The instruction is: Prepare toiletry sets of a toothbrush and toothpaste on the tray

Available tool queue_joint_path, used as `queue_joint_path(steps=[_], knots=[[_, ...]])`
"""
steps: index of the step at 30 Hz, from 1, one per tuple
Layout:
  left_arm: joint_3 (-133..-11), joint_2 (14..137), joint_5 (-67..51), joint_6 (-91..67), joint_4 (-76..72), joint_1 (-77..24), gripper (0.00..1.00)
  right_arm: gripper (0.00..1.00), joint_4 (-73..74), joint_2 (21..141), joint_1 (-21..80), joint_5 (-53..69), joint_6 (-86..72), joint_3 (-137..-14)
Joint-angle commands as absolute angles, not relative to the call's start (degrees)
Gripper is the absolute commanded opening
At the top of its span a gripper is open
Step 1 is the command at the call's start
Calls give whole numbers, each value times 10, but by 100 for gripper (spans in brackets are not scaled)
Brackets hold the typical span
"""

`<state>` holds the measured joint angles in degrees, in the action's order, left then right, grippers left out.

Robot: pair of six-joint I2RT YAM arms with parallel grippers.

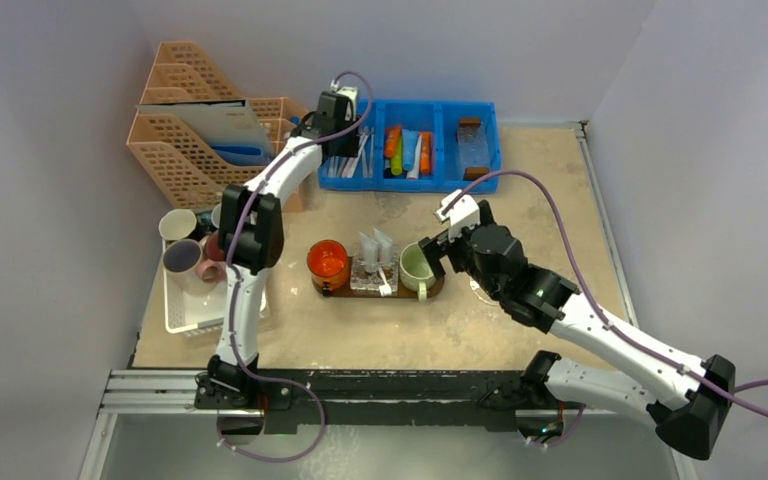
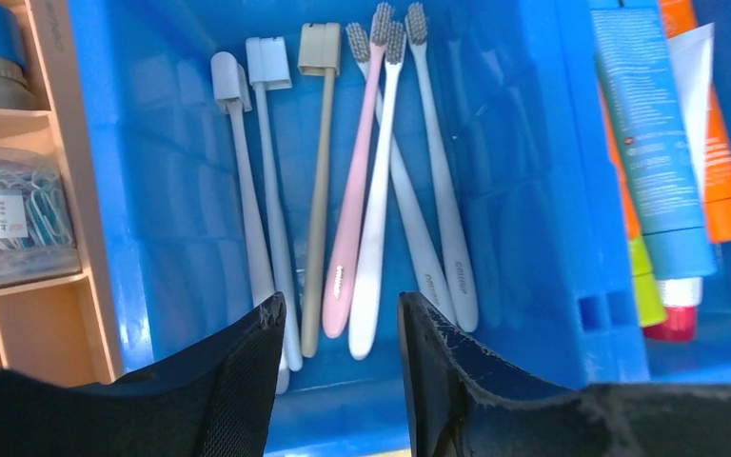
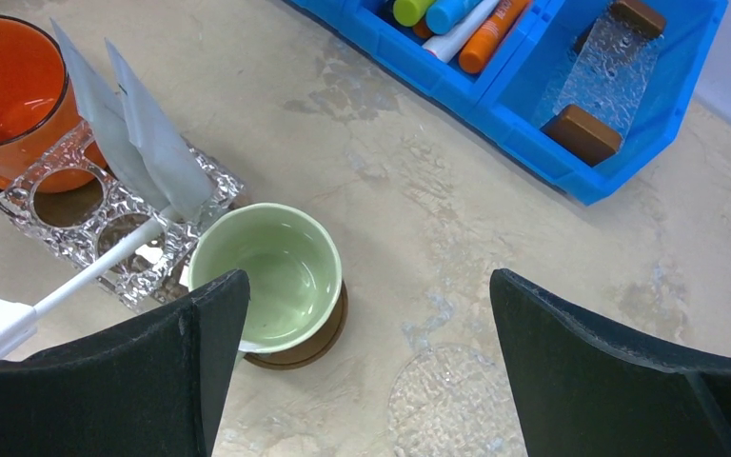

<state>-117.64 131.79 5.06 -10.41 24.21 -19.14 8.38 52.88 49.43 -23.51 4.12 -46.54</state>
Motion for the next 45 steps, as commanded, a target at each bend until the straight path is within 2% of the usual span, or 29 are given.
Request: queue_joint_path(steps=[1,5,17,24,37,45], knots=[[-1221,1343,83,-68,235,-187,45,99,90,531,493,-246,43,-490],[-1247,1374,100,-51,237,-187,41,99,101,539,493,-245,45,-499],[-1258,1409,104,-39,218,-185,22,99,102,551,493,-244,38,-500],[-1248,1419,85,-48,215,-182,14,99,101,553,493,-244,38,-499],[-1241,1432,62,-68,230,-174,19,99,96,557,493,-241,38,-497],[-1242,1444,21,-83,248,-174,18,99,93,563,494,-236,37,-496]])
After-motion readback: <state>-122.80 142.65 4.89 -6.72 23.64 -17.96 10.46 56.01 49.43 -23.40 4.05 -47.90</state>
